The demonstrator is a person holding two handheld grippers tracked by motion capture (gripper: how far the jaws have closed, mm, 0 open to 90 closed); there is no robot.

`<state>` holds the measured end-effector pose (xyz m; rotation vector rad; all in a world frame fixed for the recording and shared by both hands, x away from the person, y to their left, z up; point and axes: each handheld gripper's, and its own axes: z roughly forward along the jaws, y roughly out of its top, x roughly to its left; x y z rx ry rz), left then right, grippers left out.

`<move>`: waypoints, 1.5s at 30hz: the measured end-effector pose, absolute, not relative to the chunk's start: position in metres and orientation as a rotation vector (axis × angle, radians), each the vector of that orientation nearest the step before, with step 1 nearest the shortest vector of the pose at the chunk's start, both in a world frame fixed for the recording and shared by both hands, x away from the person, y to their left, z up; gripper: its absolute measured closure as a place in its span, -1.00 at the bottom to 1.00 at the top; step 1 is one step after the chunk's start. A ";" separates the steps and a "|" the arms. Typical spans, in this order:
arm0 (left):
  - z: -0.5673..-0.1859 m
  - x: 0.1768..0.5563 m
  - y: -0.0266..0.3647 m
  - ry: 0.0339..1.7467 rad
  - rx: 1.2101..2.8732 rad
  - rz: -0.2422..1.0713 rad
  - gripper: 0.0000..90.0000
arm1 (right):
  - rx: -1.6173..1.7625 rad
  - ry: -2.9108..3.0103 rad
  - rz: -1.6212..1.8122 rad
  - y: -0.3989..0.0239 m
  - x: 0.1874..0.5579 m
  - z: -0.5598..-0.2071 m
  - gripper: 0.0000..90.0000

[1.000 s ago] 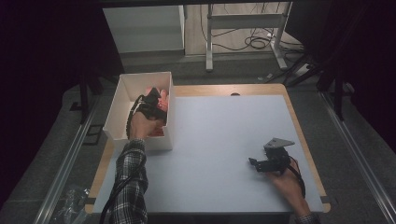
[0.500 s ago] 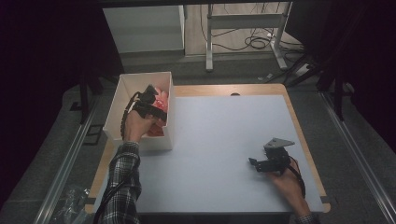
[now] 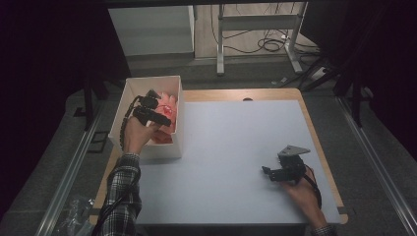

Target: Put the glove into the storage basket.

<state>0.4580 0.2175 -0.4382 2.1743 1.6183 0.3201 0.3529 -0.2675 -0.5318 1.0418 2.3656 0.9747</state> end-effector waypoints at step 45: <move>-0.410 0.381 0.239 1.277 1.940 0.400 -0.94 | 1.042 2.363 0.976 -0.267 0.353 -0.532 -0.65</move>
